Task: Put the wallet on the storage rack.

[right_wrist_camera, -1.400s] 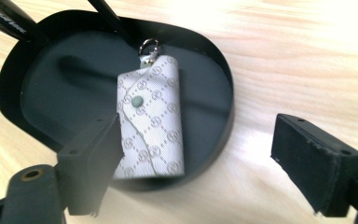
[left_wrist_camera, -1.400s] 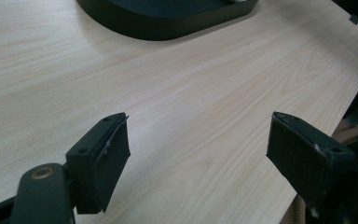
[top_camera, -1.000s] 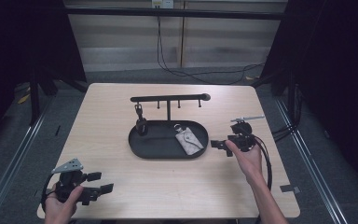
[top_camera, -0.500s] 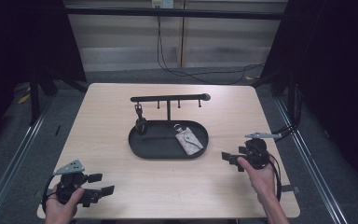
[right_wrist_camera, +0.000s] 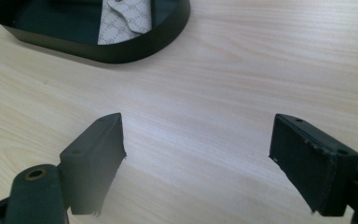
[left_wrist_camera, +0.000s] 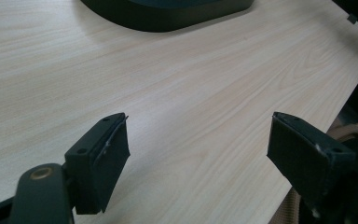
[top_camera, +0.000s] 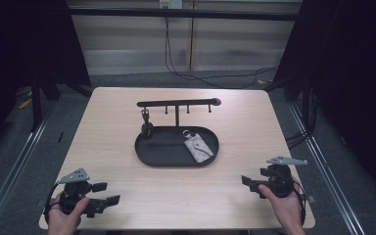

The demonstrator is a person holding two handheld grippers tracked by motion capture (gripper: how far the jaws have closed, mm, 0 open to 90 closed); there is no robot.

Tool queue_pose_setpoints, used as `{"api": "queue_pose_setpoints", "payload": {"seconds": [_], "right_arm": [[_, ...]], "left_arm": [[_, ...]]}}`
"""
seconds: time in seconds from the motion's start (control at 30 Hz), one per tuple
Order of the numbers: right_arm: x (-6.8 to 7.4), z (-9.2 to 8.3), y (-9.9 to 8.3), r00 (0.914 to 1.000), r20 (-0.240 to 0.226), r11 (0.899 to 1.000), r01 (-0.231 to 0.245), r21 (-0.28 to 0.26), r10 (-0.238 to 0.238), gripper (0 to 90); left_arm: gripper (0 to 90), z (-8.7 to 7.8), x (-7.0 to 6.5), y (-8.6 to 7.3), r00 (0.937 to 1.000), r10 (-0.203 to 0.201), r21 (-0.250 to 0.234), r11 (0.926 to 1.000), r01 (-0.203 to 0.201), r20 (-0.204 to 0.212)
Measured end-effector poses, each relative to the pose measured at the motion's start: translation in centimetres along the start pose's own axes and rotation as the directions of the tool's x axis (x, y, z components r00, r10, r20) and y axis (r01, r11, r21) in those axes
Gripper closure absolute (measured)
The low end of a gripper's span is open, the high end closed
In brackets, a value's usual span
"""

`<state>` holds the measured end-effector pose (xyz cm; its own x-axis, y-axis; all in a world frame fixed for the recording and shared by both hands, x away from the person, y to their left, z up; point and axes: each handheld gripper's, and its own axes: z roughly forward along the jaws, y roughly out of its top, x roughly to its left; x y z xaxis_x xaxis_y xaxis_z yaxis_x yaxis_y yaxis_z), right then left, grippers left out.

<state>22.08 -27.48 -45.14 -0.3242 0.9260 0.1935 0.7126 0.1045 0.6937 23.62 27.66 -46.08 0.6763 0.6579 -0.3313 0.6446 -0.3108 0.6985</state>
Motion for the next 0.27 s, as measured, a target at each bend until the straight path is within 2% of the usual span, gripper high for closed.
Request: {"api": "queue_pose_setpoints", "payload": {"seconds": [0.07, 0.13, 0.23, 0.27], "right_arm": [[0.1, 0.0, -0.7, 0.9999, 0.015, 1.000, 0.003, 0.015, -0.004, 17.5], [-0.1, 0.0, -1.5, 0.9998, 0.005, 1.000, -0.020, 0.001, 0.020, 17.5], [-0.1, 0.2, -2.3, 0.9996, 0.019, 1.000, -0.021, 0.012, 0.021, 17.4], [-0.2, 0.3, -2.4, 0.9997, 0.020, 1.000, -0.016, 0.020, 0.016, 17.3]], "left_arm": [[20.4, 0.0, 0.0, 0.0, 0.9999, -0.006, 0.003, 1.0000, 0.006, -0.008], [20.5, 0.0, 0.1, 0.0, 0.9996, -0.020, 0.003, 0.9998, 0.020, -0.019], [20.5, -0.2, 0.1, 0.1, 0.9997, -0.021, -0.002, 0.9998, 0.021, -0.010], [20.5, -0.3, 0.1, 0.1, 0.9999, -0.009, -0.004, 1.0000, 0.008, -0.010]]}}
